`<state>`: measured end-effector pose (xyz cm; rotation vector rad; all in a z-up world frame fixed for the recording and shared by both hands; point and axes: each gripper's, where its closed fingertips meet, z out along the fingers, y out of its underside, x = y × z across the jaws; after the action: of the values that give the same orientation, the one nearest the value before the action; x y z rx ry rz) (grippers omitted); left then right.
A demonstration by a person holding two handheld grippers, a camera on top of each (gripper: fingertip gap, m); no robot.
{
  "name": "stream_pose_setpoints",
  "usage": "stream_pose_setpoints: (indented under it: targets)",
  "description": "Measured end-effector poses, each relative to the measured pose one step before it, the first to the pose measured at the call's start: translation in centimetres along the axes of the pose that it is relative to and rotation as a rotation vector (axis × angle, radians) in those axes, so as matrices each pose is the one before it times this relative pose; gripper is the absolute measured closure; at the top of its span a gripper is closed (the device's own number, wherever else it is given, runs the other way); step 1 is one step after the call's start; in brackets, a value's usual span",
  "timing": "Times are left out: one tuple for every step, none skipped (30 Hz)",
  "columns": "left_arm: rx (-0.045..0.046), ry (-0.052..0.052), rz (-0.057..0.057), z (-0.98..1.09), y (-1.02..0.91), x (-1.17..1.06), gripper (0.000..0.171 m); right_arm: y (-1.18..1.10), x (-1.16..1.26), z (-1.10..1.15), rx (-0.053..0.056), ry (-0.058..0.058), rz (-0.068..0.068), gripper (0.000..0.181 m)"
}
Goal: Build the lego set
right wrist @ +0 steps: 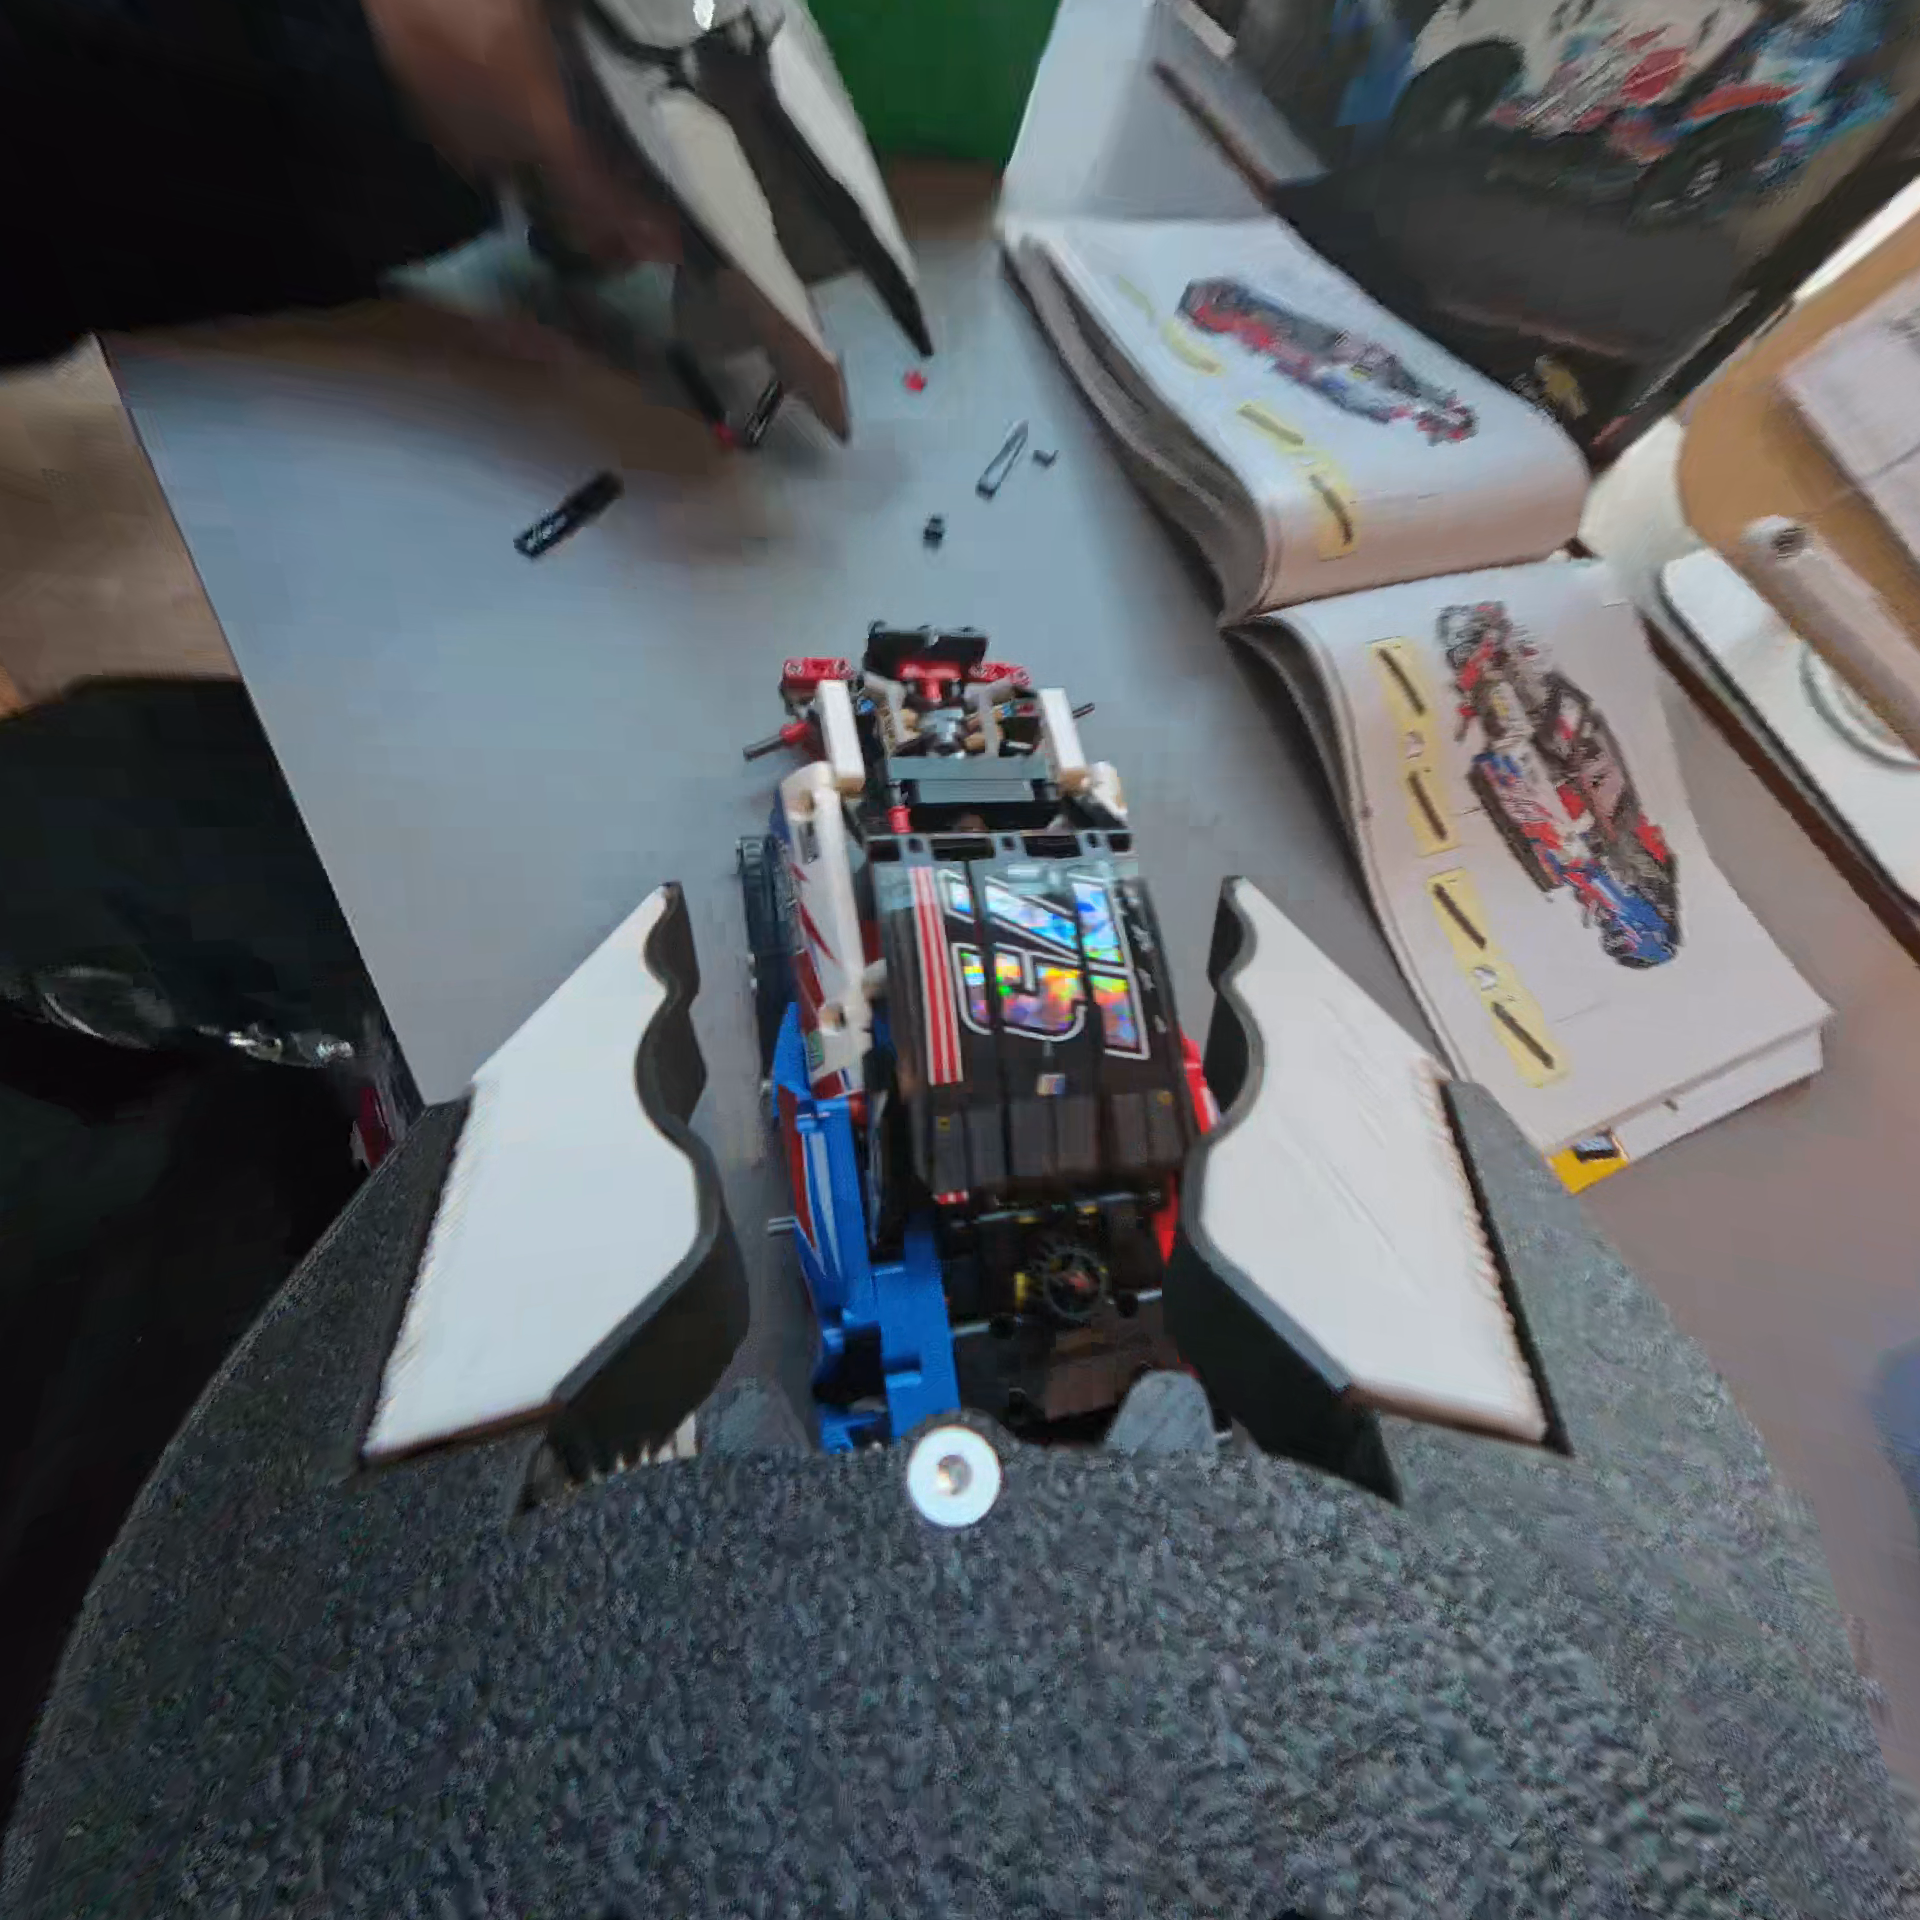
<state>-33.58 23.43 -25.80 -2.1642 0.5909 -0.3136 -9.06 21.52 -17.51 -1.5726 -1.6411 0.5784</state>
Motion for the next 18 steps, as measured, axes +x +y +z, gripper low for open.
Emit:
stream_pose_setpoints:
  targets:
    - [0.00628, -0.0008, -0.0087, -0.068, -0.081, -0.104, 0.112, 0.681, -0.868, 1.148, -0.0726, -0.0122, -0.0357, 0.083]
    - [0.00643, -0.0015, -0.0078, -0.057, -0.067, -0.107, 0.113, 0.703, -0.53, 1.002, -0.0695, -0.0055, -0.0319, 0.084]
    - [0.00359, 0.0013, -0.0082, -0.034, -0.024, -0.073, 0.113, 0.555, -0.091, 0.811, -0.0554, 0.0095, -0.0215, 0.084]
    - [-0.00071, 0.0037, -0.0076, 0.015, 0.051, -0.031, 0.113, 0.359, 0.184, 0.629, -0.0392, 0.0164, -0.0125, 0.083]
    - [-0.00304, 0.0013, -0.0056, 0.037, 0.08, -0.062, 0.113, 0.178, 0.195, 0.514, -0.0257, 0.0128, -0.0053, 0.082]
    - [-0.00469, -0.0014, -0.0037, 0.033, 0.086, -0.066, 0.113, 0.118, 0.192, 0.445, -0.0214, 0.0102, 0.0009, 0.08]
    - [-0.00353, -0.0012, -0.001, 0.026, 0.059, -0.032, 0.113, 0.172, 0.254, 0.408, -0.0242, 0.0148, -0.0015, 0.078]
    - [-0.0022, -0.0011, 0.0016, 0.003, 0.031, -0.002, 0.113, 0.201, 0.372, 0.35, -0.0252, 0.024, -0.0091, 0.078]
    - [0.00112, -0.0028, 0.0029, -0.01, -0.036, 0.0, 0.113, 0.142, 0.338, 0.243, -0.0197, 0.024, -0.012, 0.077]
    - [0.00203, -0.002, 0.0027, -0.027, -0.044, 0.015, 0.113, 0.004, 0.09, 0.149, -0.0093, 0.0092, -0.0098, 0.077]
    - [0.00068, -0.0001, 0.0026, -0.022, -0.012, 0.027, 0.114, -0.154, -0.042, 0.046, 0.0024, -0.0004, -0.0037, 0.078]
    - [-0.00029, -0.0026, 0.0001, 0.004, 0.012, -0.037, 0.114, -0.207, -0.062, -0.015, 0.009, -0.0034, 0.0024, 0.079]
    - [-0.00042, -0.0014, -0.002, -0.004, 0.017, -0.059, 0.114, -0.117, -0.049, -0.021, 0.0064, -0.0045, 0.0038, 0.08]
    - [-0.00196, -0.0008, -0.0037, 0.017, 0.051, -0.05, 0.114, 0.004, 0.053, -0.035, 0.0005, -0.0003, 0.0013, 0.08]
    - [-0.00293, 0.0001, -0.0036, 0.015, 0.048, -0.034, 0.114, 0.105, 0.184, -0.062, -0.0028, 0.0077, 0.0002, 0.079]
    - [-0.00221, 0.0, -0.0024, 0.032, 0.043, -0.012, 0.115, 0.141, 0.254, -0.093, -0.0026, 0.0096, 0.0024, 0.08]
    - [-0.00289, -0.0013, -0.0009, 0.014, 0.026, -0.009, 0.115, 0.119, 0.177, -0.125, 0.0, 0.0043, 0.0053, 0.079]
    - [-0.00145, 0.0006, 0.0024, -0.001, 0.015, 0.031, 0.115, 0.09, 0.148, -0.165, 0.0027, 0.0013, 0.0066, 0.079]
